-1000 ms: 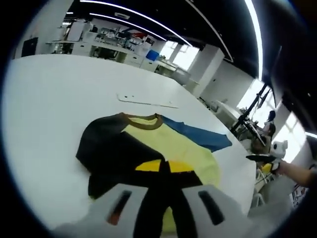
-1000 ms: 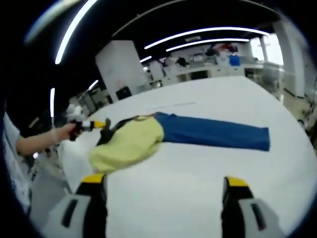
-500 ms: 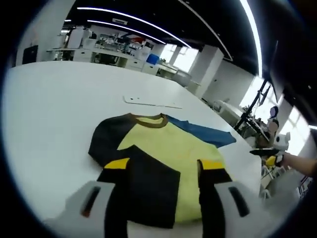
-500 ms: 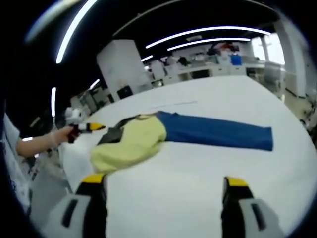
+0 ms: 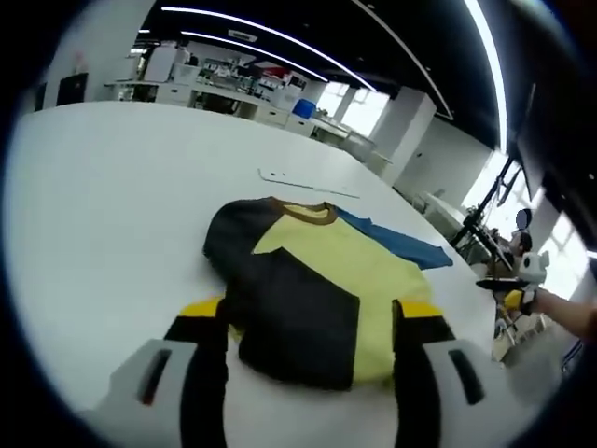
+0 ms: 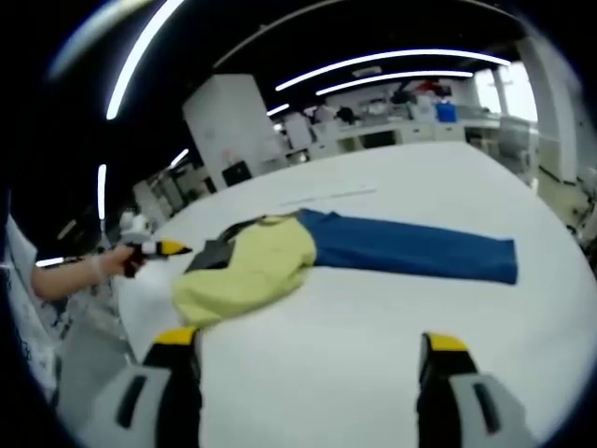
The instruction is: Fold the garment on the visible template until the final outline fits inside the template.
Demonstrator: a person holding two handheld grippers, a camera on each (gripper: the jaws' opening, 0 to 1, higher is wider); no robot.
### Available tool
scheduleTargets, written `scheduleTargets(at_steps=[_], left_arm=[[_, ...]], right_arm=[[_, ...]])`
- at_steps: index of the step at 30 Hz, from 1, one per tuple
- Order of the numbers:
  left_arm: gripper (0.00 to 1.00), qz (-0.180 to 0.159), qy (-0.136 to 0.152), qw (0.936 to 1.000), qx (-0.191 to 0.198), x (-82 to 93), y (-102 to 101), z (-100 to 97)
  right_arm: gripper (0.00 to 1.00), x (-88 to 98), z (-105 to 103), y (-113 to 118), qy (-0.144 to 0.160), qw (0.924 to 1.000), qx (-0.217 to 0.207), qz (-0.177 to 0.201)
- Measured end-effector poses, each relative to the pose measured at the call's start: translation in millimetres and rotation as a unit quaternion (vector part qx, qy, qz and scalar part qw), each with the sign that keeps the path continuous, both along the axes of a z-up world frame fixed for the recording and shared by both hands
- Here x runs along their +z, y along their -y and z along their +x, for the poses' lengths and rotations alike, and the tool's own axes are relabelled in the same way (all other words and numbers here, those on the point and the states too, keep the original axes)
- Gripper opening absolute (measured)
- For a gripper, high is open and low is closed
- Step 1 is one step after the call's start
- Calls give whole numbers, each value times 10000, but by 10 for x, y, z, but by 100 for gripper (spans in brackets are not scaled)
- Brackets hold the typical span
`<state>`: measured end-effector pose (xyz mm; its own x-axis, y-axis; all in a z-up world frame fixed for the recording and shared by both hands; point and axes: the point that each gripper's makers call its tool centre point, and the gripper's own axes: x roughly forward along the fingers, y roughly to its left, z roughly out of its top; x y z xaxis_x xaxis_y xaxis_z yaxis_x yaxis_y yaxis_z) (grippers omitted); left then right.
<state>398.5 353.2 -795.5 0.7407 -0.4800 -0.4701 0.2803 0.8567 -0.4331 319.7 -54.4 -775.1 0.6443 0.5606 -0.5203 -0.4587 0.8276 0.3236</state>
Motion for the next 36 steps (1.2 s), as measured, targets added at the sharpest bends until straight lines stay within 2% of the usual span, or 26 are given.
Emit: scheduleTargets(at_steps=[6, 9, 11, 14, 18, 20, 29, 32, 34, 36], left_arm=[[65, -117, -178, 9995, 214, -107, -91, -171], [63, -218, -310, 9988, 300, -155, -62, -295], [62, -319, -339, 9982, 376, -186, -106, -298], [48, -555, -477, 9965, 410, -192, -72, -345], [44, -624, -555, 9955, 436, -212, 3, -413], [39, -805, -681, 9930, 533, -246, -4, -418], [31, -1037, -879, 9882, 700, -320, 29, -403], [24, -1125, -938, 9858, 820, -361, -26, -368], [19, -1166, -927, 9851, 859, -339, 12, -385], [16, -1197, -949, 9841, 911, -403, -80, -312]], right_arm=[[97, -8, -2, -1, -10, 10000, -4, 16], [97, -16, -5, -9, -20, 10000, 11, 1], [97, -17, -5, -20, -23, 10000, 16, 16], [97, -18, -3, -29, -21, 10000, 23, 21], [97, -21, -3, -44, -35, 10000, 36, 22], [98, -17, 2, -50, -29, 10000, 42, 30], [97, -28, 1, -25, -42, 10000, 20, 18], [97, -31, -13, -16, -40, 10000, 2, 20], [97, -28, -31, -18, -40, 10000, -12, 30], [97, -31, -33, -20, -39, 10000, -19, 36]])
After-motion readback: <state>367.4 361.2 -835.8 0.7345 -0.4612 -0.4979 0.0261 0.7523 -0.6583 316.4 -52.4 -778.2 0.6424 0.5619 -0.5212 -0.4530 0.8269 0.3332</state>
